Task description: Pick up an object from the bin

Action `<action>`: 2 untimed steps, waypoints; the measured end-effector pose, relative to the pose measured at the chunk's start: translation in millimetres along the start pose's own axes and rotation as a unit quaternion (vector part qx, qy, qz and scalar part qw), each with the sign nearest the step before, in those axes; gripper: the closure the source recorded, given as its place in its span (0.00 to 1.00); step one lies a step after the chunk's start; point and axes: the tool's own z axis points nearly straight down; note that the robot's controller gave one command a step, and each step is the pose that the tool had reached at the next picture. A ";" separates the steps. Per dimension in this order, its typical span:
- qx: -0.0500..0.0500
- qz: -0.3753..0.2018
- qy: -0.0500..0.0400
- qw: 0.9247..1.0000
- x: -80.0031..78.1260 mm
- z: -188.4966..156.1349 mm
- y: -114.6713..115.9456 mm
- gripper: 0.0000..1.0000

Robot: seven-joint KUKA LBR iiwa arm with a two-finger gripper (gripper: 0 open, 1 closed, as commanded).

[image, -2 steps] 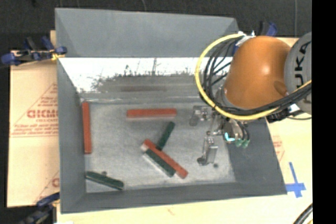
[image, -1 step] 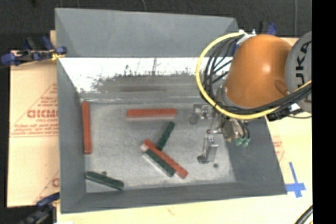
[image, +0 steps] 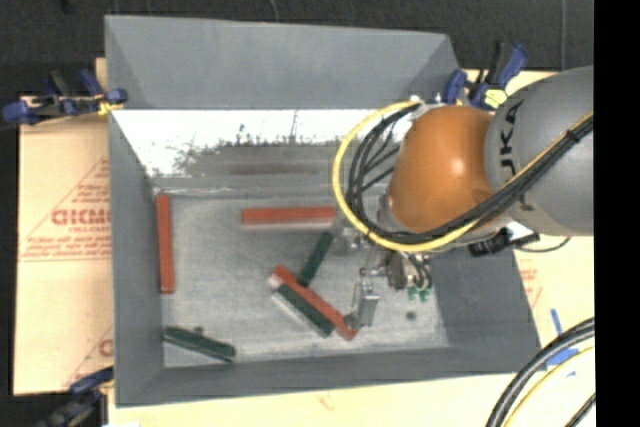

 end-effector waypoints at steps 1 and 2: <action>0.000 0.001 0.006 1.000 8.6 15.8 19.8 0.00; 0.000 0.013 0.003 1.000 12.6 21.1 21.7 0.00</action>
Offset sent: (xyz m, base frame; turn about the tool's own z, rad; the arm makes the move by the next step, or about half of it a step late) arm -0.0168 0.0209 -0.0381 0.0476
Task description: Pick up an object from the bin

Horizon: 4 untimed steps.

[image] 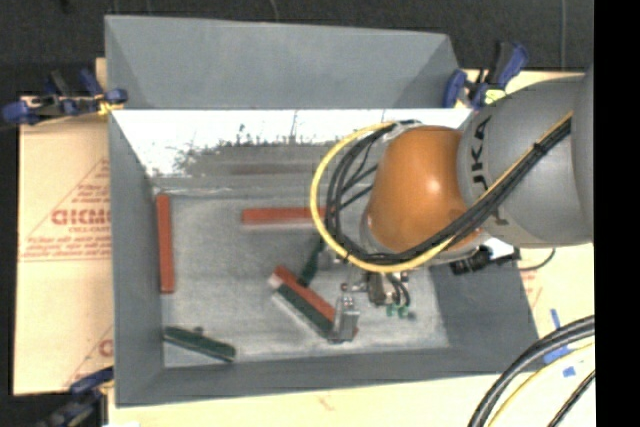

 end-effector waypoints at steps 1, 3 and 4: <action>-0.001 0.023 -0.014 1.000 6.3 63.1 0.5 0.00; 0.001 0.016 0.000 1.000 21.5 67.0 -0.1 1.00; 0.000 0.018 -0.001 1.000 22.2 17.7 -0.9 1.00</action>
Offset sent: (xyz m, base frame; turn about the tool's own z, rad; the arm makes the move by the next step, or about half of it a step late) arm -0.0125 0.0035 -0.0671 -0.0017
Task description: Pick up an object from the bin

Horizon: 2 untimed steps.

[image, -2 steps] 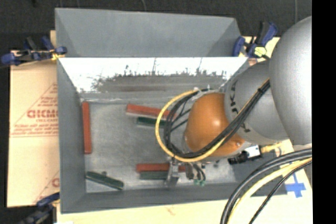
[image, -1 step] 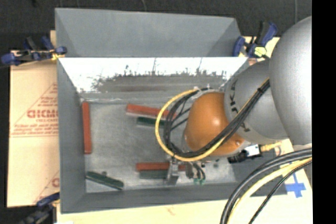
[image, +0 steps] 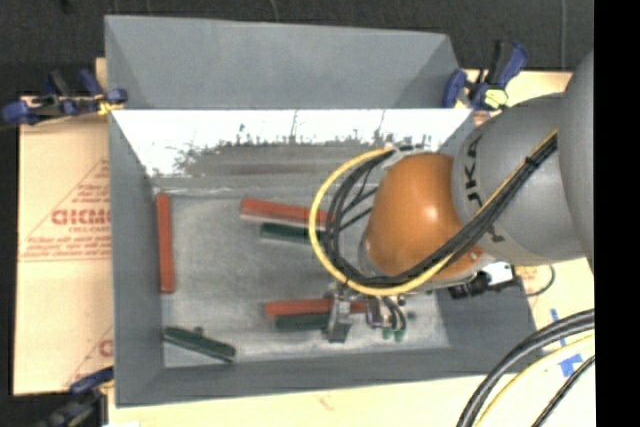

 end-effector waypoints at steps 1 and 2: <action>0.000 -0.002 0.000 1.000 -2.1 -26.7 0.5 1.00; 0.000 -0.001 0.003 1.000 -0.2 -18.7 -0.2 1.00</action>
Offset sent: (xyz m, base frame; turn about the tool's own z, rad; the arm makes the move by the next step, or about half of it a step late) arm -0.0001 0.0001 0.0191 0.0000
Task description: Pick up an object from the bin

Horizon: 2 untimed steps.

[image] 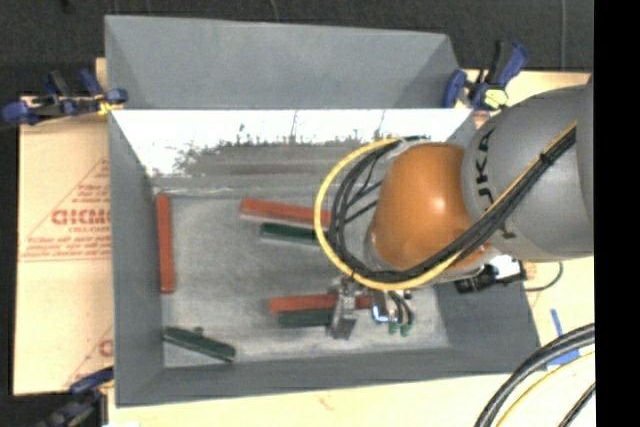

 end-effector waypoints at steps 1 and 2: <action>-0.001 -0.001 -0.002 1.000 -2.5 -8.6 0.6 1.00; -0.001 -0.001 -0.003 1.000 -1.4 -46.2 -0.5 1.00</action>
Offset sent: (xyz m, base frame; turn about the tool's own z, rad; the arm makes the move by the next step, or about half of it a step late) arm 0.0000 0.0000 0.0447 0.0000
